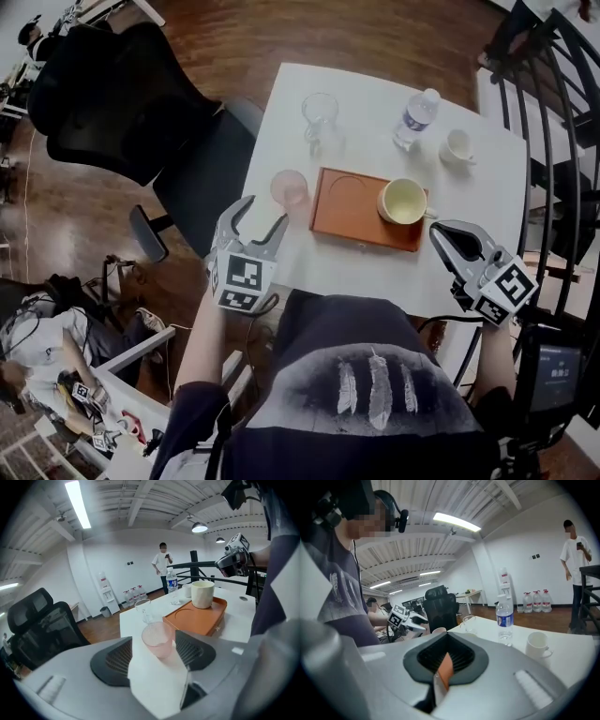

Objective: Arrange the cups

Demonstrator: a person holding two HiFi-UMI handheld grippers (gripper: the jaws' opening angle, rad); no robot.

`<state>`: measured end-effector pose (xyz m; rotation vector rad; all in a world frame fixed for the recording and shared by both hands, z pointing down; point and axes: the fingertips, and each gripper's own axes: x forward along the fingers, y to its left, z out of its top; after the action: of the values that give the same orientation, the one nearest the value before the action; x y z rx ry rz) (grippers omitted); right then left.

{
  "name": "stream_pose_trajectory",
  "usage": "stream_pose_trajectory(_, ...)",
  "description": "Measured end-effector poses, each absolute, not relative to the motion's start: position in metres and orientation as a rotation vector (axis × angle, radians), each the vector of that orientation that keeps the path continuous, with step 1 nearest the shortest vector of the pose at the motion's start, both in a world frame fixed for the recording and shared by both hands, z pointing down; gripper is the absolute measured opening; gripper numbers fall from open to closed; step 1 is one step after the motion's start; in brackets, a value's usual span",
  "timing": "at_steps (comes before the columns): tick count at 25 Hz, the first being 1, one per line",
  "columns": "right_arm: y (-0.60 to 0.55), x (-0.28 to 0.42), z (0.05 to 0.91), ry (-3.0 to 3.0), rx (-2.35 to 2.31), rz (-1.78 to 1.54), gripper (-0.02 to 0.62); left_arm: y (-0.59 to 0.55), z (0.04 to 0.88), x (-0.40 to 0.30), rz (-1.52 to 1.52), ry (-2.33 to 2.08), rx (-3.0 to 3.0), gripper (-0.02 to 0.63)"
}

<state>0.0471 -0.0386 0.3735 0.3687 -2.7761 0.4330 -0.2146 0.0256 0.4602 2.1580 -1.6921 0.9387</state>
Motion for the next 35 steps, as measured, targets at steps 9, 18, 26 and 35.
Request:
stream_pose_trajectory(9, -0.038, 0.041, 0.373, -2.747, 0.386, 0.424, 0.005, 0.003, 0.514, -0.215, 0.911, -1.56, 2.233, 0.466)
stream_pose_trajectory(18, -0.032, 0.045, 0.383, -2.674, 0.407, 0.447, 0.005, -0.022, 0.565, -0.208, 0.99, -1.497, 2.335, 0.469)
stream_pose_trajectory(26, -0.024, 0.034, 0.397, -2.62, 0.404, 0.472, 0.005, -0.036, 0.573, -0.207, 0.975, -1.478, 2.438, 0.468)
stream_pose_trajectory(35, -0.02, 0.025, 0.405, -2.586, 0.427, 0.497, 0.005, -0.046, 0.58, -0.202, 0.986, -1.438, 2.504, 0.387)
